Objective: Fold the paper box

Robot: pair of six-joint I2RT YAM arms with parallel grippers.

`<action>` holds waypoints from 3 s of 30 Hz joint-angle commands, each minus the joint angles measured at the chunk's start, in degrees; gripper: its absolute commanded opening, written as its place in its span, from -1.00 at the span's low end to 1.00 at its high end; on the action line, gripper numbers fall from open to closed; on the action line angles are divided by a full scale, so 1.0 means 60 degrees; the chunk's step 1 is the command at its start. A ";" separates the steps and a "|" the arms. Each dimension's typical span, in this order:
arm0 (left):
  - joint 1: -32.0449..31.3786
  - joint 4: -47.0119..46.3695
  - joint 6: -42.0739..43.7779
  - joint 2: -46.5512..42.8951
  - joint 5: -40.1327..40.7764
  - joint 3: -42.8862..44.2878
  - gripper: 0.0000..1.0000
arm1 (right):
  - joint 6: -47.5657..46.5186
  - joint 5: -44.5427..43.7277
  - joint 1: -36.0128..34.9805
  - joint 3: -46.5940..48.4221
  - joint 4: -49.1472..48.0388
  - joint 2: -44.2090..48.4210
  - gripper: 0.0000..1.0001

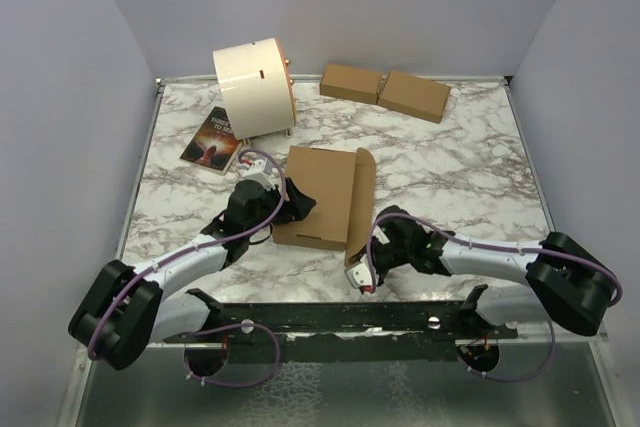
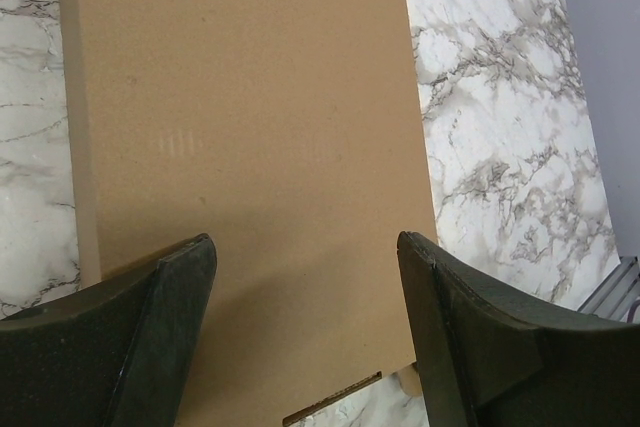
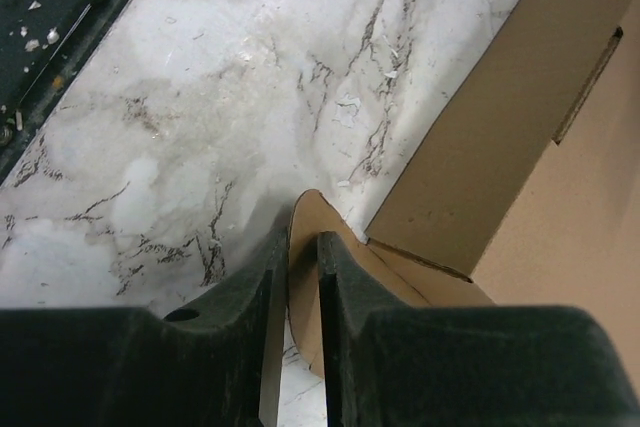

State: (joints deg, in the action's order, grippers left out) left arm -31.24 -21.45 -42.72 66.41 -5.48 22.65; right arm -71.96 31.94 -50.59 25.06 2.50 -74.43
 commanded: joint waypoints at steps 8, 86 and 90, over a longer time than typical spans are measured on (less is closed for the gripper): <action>-0.0007 0.1148 0.0300 0.0352 0.0567 -0.0226 0.54 | 0.1821 -0.0080 0.0827 0.0560 -0.0390 0.0396 -0.74; -0.0001 0.1602 0.0540 0.1154 0.0513 0.0499 0.56 | 0.5507 0.1372 0.2162 0.4454 0.3351 -0.2737 -0.81; 0.0007 0.2022 0.0757 0.0950 0.0459 0.1025 0.62 | 0.5525 0.1233 0.2171 0.4461 0.3428 -0.2636 -0.69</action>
State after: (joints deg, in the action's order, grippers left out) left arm -31.35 -19.51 -40.14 71.18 -3.40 27.44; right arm -39.24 39.70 -36.93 50.43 21.74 -90.45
